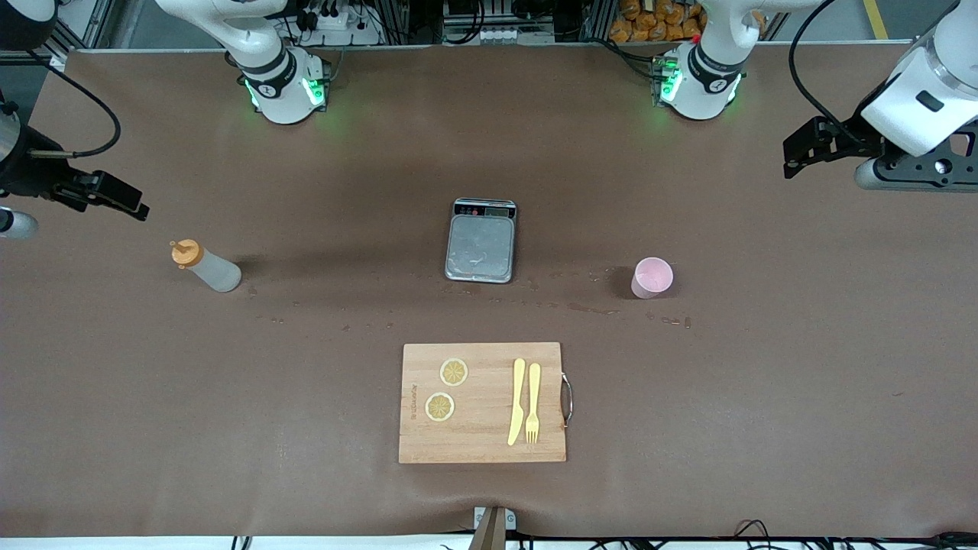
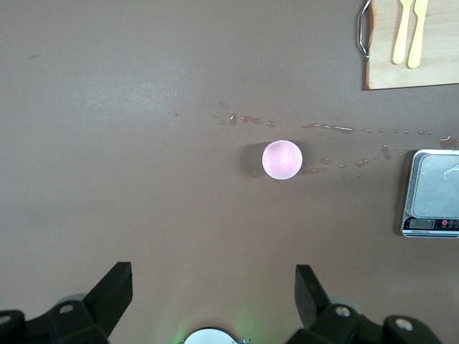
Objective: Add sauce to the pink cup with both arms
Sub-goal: 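Reach the left gripper down toward the pink cup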
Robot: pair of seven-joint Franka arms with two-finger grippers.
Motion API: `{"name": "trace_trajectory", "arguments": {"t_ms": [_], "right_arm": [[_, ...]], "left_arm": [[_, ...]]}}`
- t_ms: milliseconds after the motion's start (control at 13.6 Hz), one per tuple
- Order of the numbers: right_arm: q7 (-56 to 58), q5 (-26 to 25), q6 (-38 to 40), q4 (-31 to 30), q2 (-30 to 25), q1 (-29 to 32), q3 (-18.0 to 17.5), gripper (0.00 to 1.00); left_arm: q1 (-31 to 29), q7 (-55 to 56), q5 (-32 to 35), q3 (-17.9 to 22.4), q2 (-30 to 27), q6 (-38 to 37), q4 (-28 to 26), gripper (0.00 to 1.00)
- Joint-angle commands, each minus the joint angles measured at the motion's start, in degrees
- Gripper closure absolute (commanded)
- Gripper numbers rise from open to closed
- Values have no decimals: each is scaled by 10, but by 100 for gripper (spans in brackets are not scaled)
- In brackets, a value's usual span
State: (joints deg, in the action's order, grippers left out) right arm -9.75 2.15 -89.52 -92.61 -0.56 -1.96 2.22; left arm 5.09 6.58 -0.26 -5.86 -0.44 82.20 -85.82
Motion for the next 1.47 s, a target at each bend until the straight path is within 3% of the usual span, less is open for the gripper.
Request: {"name": "trace_trajectory", "arguments": {"t_ms": [0, 809, 1104, 1398], "right_arm": [[4, -4, -7, -13, -11, 0, -1, 0], [23, -13, 45, -10, 15, 48, 1, 0], [39, -32, 40, -6, 50, 73, 1, 0], [46, -22, 46, -6, 50, 113, 1, 0]], "left_arm": [[-7, -17, 13, -8, -11, -10, 2, 0], [-5, -6, 40, -29, -6, -10, -7, 0], [-8, -8, 11, -35, -20, 12, -108, 0], [-17, -8, 3, -36, -19, 123, -202, 0]]}}
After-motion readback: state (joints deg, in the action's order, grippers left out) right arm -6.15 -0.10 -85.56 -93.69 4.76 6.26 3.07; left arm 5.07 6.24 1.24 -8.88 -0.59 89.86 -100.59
